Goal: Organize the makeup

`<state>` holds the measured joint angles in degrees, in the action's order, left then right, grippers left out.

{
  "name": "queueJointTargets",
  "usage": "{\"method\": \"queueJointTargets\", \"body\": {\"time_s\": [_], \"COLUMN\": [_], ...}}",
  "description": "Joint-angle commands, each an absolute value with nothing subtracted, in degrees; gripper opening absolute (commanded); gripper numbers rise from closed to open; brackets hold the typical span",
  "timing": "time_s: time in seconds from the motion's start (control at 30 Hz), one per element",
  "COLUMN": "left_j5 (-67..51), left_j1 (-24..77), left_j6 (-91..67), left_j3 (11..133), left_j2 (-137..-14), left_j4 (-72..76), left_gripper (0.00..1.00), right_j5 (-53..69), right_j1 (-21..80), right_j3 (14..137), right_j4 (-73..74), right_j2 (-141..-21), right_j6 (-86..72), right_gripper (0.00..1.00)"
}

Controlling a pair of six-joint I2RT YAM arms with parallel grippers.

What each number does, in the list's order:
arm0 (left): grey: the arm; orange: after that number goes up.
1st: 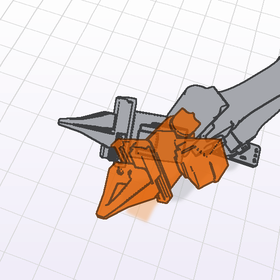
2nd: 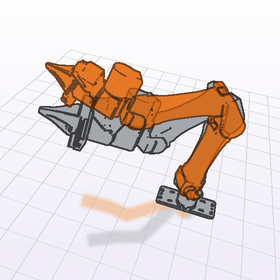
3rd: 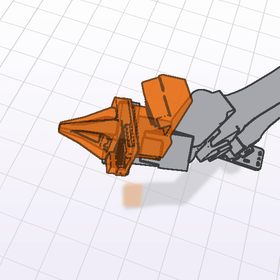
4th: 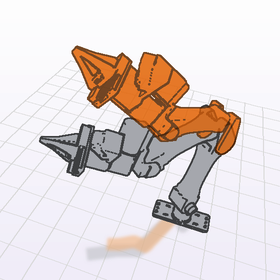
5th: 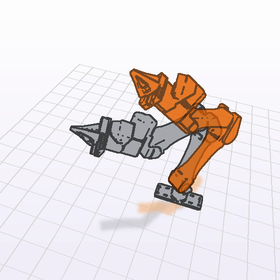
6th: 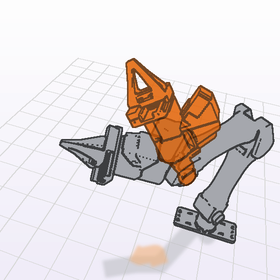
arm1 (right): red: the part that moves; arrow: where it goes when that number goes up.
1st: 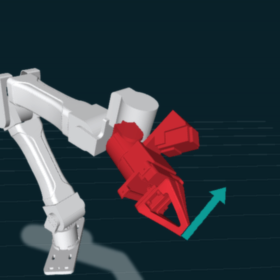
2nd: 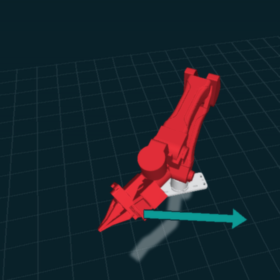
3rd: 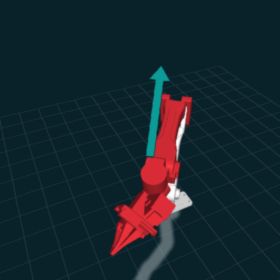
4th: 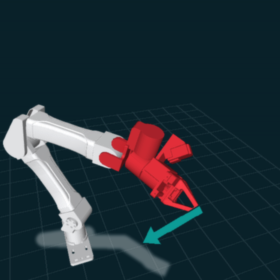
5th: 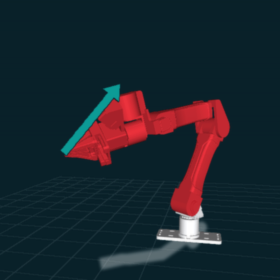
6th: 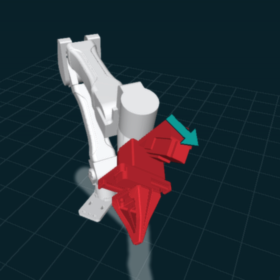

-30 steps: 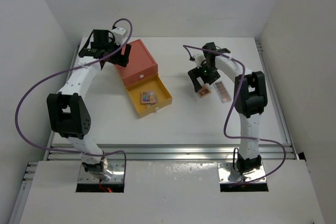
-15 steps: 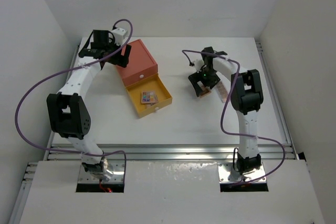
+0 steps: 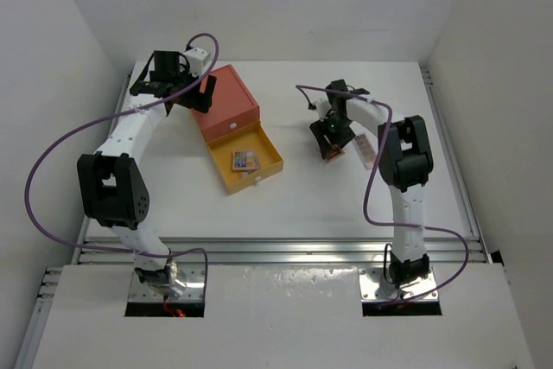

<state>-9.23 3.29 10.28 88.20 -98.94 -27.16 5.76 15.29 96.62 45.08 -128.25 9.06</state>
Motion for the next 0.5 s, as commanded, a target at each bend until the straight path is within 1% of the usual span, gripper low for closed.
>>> {"method": "queueJointTargets", "body": {"time_s": [0.0,0.17,0.23,0.27,0.33,0.47], "left_j5": [-10.02,-10.02,-10.02,-10.02,-10.02,-10.02], "left_j1": [2.72,2.72,2.72,2.72,2.72,2.72], "left_j6": [10.55,10.55,10.55,10.55,10.55,10.55], "left_j3": [88.24,88.24,88.24,88.24,88.24,88.24], "left_j2": [-96.15,-96.15,-96.15,-96.15,-96.15,-96.15], "left_j4": [-26.28,-26.28,-26.28,-26.28,-26.28,-26.28], "left_gripper": [0.88,0.88,0.88,0.88,0.88,0.88], "right_j5": [5.10,3.70,2.38,1.24,0.09,-1.14], "right_j1": [16.61,18.80,21.09,23.27,24.51,29.79], "right_j3": [94.83,94.31,93.96,93.96,94.57,98.34], "right_j4": [42.63,39.64,37.28,35.96,34.55,34.02], "right_j2": [-124.02,-115.23,-111.65,-110.84,-108.74,-108.28], "right_j6": [7.12,0.80,-2.80,-3.86,-5.44,-10.35], "right_gripper": [0.26,0.18,0.17,0.15,0.14,0.11]}}
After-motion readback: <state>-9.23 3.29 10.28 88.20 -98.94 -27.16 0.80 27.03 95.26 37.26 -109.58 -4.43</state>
